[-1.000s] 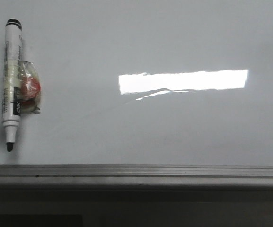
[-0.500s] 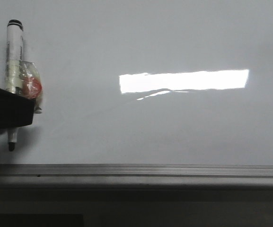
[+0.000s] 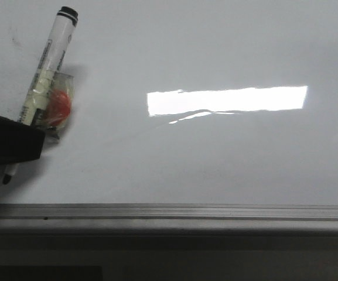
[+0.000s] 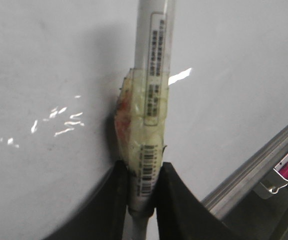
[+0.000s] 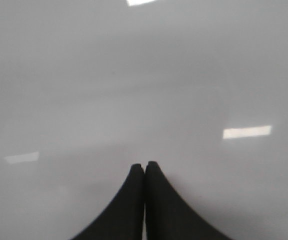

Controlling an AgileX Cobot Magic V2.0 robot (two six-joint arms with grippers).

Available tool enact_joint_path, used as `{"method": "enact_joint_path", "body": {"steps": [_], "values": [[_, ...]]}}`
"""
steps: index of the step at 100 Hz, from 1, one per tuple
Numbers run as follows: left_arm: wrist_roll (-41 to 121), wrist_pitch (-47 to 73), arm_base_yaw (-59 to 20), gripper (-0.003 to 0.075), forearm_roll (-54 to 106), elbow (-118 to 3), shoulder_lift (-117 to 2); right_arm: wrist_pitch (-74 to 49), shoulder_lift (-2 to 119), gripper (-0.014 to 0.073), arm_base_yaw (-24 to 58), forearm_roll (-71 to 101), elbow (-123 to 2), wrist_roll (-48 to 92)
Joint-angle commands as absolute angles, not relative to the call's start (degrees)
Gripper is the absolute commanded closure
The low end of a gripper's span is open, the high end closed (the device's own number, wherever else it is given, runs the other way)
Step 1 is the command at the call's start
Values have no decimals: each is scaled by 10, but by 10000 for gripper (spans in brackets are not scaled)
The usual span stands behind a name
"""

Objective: Write number 3 on whiteboard

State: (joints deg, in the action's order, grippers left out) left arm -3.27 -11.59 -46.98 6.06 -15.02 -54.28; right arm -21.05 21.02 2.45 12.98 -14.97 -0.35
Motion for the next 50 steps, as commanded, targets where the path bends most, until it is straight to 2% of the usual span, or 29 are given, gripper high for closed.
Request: {"method": "enact_joint_path", "body": {"steps": [1,21,27,35,45,50], "values": [[-31,-171,-468,741,-4,-166,-520,-181,218,637,57,157,-176,26],[-31,-196,-468,741,-184,-169,-514,-177,232,632,203,162,-203,64],[-31,-218,-468,741,-228,-169,-518,-172,246,599,250,162,-213,66],[-31,-237,-468,741,-280,-169,-518,-153,277,494,323,162,-228,69],[-31,-246,-468,741,-313,-169,-518,-110,342,295,413,162,-251,110],[-31,-242,-468,741,-325,-169,-518,-93,378,225,450,161,-266,122]]}}
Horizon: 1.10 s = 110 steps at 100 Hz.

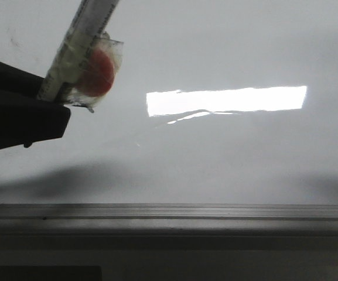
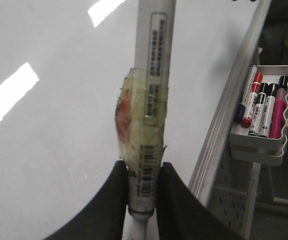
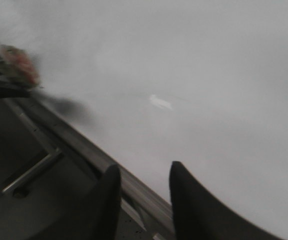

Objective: Write number 3 on whiteboard

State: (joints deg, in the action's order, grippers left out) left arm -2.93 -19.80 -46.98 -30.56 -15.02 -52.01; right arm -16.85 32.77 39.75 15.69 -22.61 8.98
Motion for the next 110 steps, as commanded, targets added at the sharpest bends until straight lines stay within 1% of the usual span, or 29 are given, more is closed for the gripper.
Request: {"method": "enact_joint_path", "body": {"steps": [1,4,11,23,41,59,63,69,76,77,78,81,82,91,95,97,98,99,100,102,110], "values": [[-31,-241,-468,741,-326,-169,-518,-91,389,218,455,161,-269,123],[-31,-238,-468,741,-329,-169,-518,-82,410,197,478,160,-279,130],[-31,-232,-468,741,-337,-169,-518,-69,463,197,514,159,-308,138],[-31,-229,-468,741,-338,-169,-518,-47,541,197,549,152,-360,138],[-31,-204,-468,741,-338,-169,-518,-39,620,198,568,151,-422,138],[-31,-204,-468,741,-338,-169,-518,-38,654,210,574,151,-457,138],[-31,-204,-468,741,-338,-169,-518,-34,655,232,574,151,-457,138],[-32,-204,-468,741,-338,-169,-518,-31,655,308,574,151,-457,138],[-32,-206,-468,741,-337,-169,-518,-36,653,486,574,151,-457,138],[-32,-208,-468,740,-337,-169,-518,-37,653,529,574,151,-457,138],[-32,-208,-468,740,-337,-169,-517,-39,653,551,574,151,-457,138],[-32,-212,-468,740,-337,-169,-517,-43,653,658,574,151,-457,138],[-32,-212,-468,740,-337,-169,-517,-44,653,668,574,151,-457,138],[-38,-223,-468,727,-336,-169,-517,-49,653,658,574,151,-457,138],[-38,-228,-468,697,-336,-169,-517,-49,653,658,574,151,-457,138],[-38,-229,-468,669,-336,-169,-517,-49,653,658,574,151,-457,138],[-38,-229,-468,669,-336,-169,-516,-49,653,658,574,150,-457,138],[-38,-230,-468,643,-336,-169,-516,-49,653,658,574,150,-457,138],[-38,-231,-468,643,-336,-169,-516,-49,653,658,574,150,-457,138],[-38,-230,-468,614,-336,-169,-516,-49,653,658,574,149,-457,138],[-39,-218,-468,475,-323,-169,-513,-49,651,658,574,141,-459,138]]}}
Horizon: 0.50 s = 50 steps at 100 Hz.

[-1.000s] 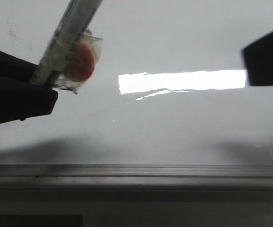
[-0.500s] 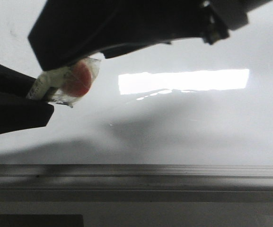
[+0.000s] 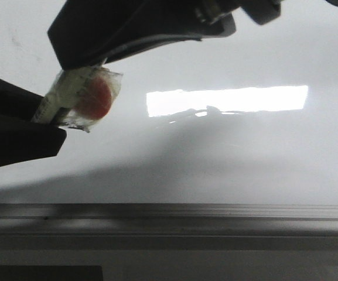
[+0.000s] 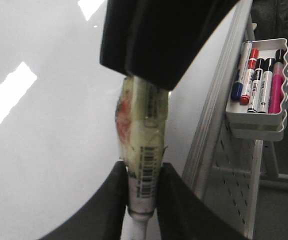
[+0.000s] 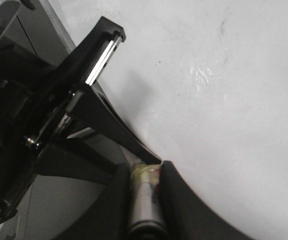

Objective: Write number 3 on whiteboard

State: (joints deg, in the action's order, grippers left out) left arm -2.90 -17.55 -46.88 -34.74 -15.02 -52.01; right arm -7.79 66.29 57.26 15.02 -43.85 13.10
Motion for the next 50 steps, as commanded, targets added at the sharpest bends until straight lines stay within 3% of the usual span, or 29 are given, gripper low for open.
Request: {"method": "enact_joint_path", "body": {"steps": [1,8,15,50], "values": [[-39,-218,-468,463,-320,-169,-512,-49,651,658,574,141,-459,138],[-39,-187,-468,351,-277,-169,-499,-67,651,658,565,141,-474,138],[-39,-154,-468,308,-248,-169,-476,-109,651,658,547,141,-500,138],[-39,-81,-467,314,-204,-168,-372,-205,665,658,473,87,-624,138]]}}
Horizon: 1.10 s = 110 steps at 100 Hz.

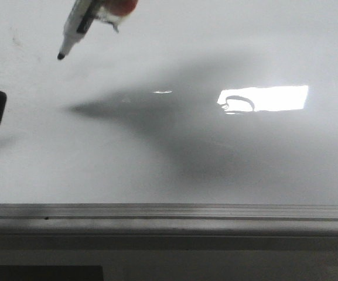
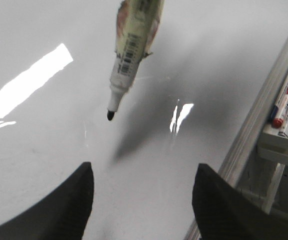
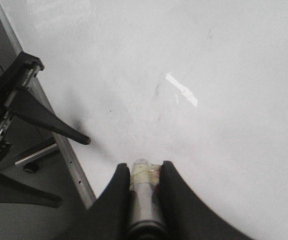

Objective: Write number 3 on whiteboard

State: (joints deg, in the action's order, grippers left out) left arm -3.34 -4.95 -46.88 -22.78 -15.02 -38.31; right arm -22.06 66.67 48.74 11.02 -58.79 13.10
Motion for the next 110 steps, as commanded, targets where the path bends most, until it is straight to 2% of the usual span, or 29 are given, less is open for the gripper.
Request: {"method": "enact_joint_path", "body": {"steps": [1,35,53,71,99,110], "values": [[-39,-81,-467,314,-202,-168,-371,-209,667,658,470,84,-628,138],[-39,-81,-467,314,-200,-168,-369,-257,694,658,422,-12,-664,136],[-39,-81,-467,314,-200,-168,-369,-341,677,658,411,-12,-662,135],[-39,-81,-467,314,-200,-168,-369,-331,702,658,452,0,-641,135],[-39,-81,-467,314,-200,-168,-369,-406,670,658,453,-35,-635,111],[-39,-81,-467,314,-200,-168,-369,-387,689,658,475,-11,-614,111]]}}
